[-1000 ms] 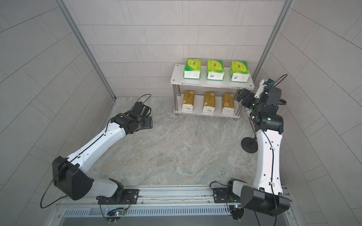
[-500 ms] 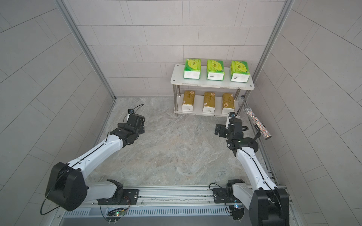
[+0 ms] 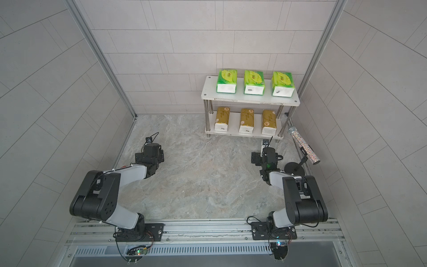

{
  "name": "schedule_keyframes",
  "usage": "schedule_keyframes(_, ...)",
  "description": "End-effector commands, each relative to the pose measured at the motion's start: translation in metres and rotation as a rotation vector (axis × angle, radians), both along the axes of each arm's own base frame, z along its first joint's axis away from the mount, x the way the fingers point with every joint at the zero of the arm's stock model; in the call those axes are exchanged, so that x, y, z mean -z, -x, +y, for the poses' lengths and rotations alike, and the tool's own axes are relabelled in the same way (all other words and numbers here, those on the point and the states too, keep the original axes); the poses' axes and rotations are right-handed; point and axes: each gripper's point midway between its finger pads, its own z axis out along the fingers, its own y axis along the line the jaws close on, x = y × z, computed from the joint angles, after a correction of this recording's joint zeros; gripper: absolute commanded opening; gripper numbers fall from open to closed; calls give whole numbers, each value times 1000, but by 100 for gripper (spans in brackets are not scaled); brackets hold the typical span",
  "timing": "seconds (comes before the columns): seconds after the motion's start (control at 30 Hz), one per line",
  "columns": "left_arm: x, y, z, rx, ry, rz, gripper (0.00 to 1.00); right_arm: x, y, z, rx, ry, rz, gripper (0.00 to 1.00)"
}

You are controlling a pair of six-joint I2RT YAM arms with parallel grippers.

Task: Place the tissue boxes on the shelf by color
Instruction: Reset both arms

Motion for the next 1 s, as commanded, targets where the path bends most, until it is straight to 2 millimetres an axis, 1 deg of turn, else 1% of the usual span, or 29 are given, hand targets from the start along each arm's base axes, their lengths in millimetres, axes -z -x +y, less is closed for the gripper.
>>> schedule_keyframes(0.0,-22,-16,-11,109,69,-171,100,-9,-10,-5,10,34,-149,99)
schedule_keyframes(0.1,-13,-15,-21,205,119,-199,100,-6,-8,-6,12,23,-137,99)
schedule_keyframes(0.17,-13,-16,-21,210,128,-227,100,-7,-8,-5,11,21,-148,99)
schedule_keyframes(0.47,-13,-13,-24,237,122,-228,100,-7,-7,-6,15,27,-147,100)
schedule_keyframes(0.97,-13,-13,-23,223,123,-219,100,-7,-8,-6,15,30,-144,100)
